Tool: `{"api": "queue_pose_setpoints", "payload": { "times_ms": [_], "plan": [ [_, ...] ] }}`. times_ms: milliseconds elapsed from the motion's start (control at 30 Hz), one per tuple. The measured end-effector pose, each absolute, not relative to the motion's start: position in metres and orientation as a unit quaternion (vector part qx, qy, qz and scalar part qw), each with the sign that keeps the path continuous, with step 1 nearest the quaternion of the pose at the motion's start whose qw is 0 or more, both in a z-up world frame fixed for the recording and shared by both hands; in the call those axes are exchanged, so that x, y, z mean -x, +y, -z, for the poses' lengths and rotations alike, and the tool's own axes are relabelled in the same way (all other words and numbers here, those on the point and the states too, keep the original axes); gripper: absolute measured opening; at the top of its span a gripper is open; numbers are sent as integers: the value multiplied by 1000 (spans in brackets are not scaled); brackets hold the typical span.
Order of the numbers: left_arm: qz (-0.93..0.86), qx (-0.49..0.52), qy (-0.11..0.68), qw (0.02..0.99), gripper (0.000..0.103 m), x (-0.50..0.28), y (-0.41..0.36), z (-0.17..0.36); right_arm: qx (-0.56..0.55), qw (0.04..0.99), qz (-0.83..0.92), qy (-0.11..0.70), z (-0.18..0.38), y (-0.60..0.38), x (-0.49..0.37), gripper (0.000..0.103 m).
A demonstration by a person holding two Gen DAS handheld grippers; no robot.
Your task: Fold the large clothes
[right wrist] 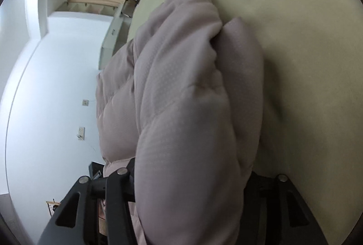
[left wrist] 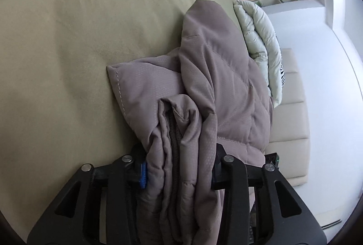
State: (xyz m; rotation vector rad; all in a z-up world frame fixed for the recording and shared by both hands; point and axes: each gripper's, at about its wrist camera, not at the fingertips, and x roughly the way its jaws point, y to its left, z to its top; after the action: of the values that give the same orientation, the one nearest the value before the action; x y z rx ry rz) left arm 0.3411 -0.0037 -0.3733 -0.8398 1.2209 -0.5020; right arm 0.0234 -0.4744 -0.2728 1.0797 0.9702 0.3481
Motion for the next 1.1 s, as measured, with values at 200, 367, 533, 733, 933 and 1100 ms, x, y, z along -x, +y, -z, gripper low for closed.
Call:
{"api": "queue_pose_setpoints", "payload": {
  "times_ms": [200, 367, 533, 733, 933, 1100],
  "plan": [
    [223, 365, 553, 715, 45, -344, -11, 369, -492, 737, -159, 436, 270, -473, -24, 57],
    [193, 304, 544, 758, 48, -325, -7, 332, -481, 751, -104, 441, 253, -486, 7, 79],
    [165, 260, 506, 806, 49, -301, 7, 280, -429, 802, -5, 415, 211, -507, 63, 93],
    [103, 119, 402, 902, 60, -234, 8, 187, -309, 873, 94, 366, 141, -485, 125, 96],
    [48, 33, 253, 966, 88, -151, -16, 111, -188, 936, 146, 257, 67, -430, 151, 103],
    [-7, -27, 123, 992, 103, -88, -52, 54, -106, 963, 162, 187, 10, -377, 138, 103]
  ]
}}
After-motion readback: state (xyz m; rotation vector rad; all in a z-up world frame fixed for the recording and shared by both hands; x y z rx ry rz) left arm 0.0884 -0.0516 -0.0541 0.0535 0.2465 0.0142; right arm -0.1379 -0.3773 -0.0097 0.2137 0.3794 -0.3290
